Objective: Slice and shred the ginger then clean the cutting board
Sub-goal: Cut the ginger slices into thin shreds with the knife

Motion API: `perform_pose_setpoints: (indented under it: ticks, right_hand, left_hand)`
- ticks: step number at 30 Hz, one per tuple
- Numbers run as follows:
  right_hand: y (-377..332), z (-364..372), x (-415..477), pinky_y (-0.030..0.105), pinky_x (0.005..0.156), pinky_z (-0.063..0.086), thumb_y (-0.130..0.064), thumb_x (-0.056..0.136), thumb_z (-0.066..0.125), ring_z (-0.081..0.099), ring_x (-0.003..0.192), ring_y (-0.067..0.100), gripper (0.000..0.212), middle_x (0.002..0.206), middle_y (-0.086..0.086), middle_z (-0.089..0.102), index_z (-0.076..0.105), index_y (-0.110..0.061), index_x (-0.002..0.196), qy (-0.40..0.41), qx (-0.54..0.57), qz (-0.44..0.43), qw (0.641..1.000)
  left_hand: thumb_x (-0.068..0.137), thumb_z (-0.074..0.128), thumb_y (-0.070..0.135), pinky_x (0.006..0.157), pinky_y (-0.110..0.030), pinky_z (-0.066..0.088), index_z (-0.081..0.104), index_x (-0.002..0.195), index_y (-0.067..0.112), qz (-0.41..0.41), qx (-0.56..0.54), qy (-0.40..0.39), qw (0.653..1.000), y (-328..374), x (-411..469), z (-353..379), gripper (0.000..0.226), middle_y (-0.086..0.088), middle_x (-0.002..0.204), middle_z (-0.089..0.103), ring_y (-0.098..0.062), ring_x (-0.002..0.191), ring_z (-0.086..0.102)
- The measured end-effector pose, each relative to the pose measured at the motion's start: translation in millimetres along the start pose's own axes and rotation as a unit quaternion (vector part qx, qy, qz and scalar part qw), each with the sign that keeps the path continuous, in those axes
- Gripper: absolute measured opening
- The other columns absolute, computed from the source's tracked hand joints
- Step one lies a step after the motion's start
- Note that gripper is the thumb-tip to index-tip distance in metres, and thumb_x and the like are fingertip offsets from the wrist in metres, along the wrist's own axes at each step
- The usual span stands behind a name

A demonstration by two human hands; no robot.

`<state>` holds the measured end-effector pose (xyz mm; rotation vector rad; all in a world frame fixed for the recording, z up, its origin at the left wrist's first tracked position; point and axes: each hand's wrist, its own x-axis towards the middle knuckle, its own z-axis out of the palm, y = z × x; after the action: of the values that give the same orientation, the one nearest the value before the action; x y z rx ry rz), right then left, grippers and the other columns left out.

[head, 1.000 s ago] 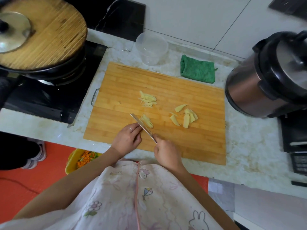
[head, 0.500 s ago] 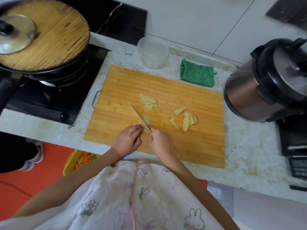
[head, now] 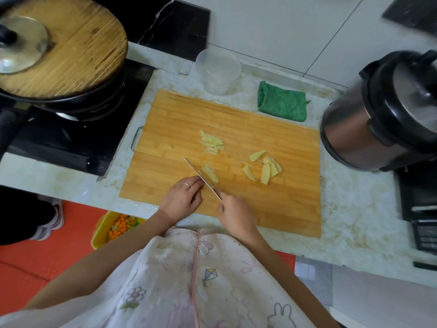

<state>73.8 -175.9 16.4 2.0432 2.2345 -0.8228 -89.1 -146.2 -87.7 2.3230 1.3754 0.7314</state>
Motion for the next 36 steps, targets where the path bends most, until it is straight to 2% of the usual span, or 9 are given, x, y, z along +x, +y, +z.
perform_pose_setpoints:
  ticks: [22, 28, 30, 34, 36]
  right_hand:
    - [2.9, 9.6, 1.9, 0.028, 0.059, 0.033, -0.009, 0.093, 0.04, 0.063, 0.088, 0.03, 0.048, 0.093, 0.012, 0.068, 0.043, -0.021, 0.14, 0.007, -0.005, 0.003, 1.0]
    - [-1.7, 12.8, 9.7, 0.029, 0.06, 0.033, -0.009, 0.093, 0.041, 0.063, 0.091, 0.03, 0.049, 0.097, 0.012, 0.068, 0.043, -0.022, 0.139, 0.002, -0.005, 0.027, 1.0]
    - [-4.8, 11.7, 18.1, 0.028, 0.06, 0.034, -0.009, 0.092, 0.042, 0.063, 0.09, 0.031, 0.045, 0.096, 0.013, 0.068, 0.048, -0.021, 0.135, 0.004, 0.006, 0.026, 1.0]
    - [-4.9, 2.1, 42.9, 0.028, 0.059, 0.033, -0.011, 0.091, 0.045, 0.062, 0.084, 0.034, 0.027, 0.089, 0.015, 0.067, 0.062, -0.011, 0.111, -0.006, 0.045, 0.048, 0.998]
    - [-1.0, -0.8, 42.6, 0.029, 0.056, 0.034, -0.011, 0.091, 0.045, 0.061, 0.077, 0.032, 0.026, 0.084, 0.014, 0.067, 0.063, -0.011, 0.109, -0.002, 0.055, 0.038, 0.998]
  left_hand:
    - [0.085, 0.046, 0.014, 0.081, -0.034, 0.05, 0.069, 0.106, 0.0, 0.011, 0.01, 0.007, 1.0, -2.4, -1.4, 1.8, 0.034, -0.013, 0.106, 0.067, -0.028, 0.092, 0.062]
    - [0.086, 0.046, 0.014, 0.086, -0.031, 0.047, 0.068, 0.108, -0.001, 0.017, -0.001, 0.008, 1.0, -4.0, -1.3, 2.5, 0.034, -0.014, 0.107, 0.067, -0.027, 0.094, 0.06]
    - [0.086, 0.046, 0.014, 0.088, -0.03, 0.045, 0.068, 0.108, -0.001, 0.017, -0.003, 0.008, 1.0, -4.8, 0.0, 1.7, 0.035, -0.014, 0.108, 0.067, -0.026, 0.096, 0.058]
    - [0.086, 0.047, 0.014, 0.089, -0.032, 0.047, 0.068, 0.108, -0.001, 0.018, -0.006, 0.009, 1.0, -3.4, -0.4, 1.5, 0.034, -0.013, 0.11, 0.066, -0.026, 0.099, 0.06]
    - [0.086, 0.048, 0.014, 0.087, -0.034, 0.051, 0.068, 0.109, 0.0, 0.017, -0.009, 0.008, 1.0, -2.9, -2.0, 0.9, 0.034, -0.012, 0.111, 0.066, -0.026, 0.099, 0.062]
